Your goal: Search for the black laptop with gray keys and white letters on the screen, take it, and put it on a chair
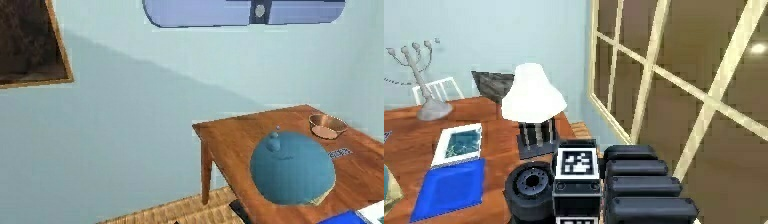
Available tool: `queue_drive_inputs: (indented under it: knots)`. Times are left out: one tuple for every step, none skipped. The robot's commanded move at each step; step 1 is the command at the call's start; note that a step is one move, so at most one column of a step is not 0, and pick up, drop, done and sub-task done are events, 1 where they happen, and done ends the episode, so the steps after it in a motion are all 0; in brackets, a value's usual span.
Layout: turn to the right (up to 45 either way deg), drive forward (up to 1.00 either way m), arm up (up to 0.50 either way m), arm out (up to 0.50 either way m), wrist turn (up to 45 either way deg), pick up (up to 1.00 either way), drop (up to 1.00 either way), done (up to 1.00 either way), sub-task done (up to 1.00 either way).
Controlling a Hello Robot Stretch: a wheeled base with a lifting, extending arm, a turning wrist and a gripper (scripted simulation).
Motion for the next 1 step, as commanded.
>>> queue_drive_inputs:
  knots:
    - [-33.0,0.0,0.0,0.0,0.0,0.0,0.0,0.0,0.0]
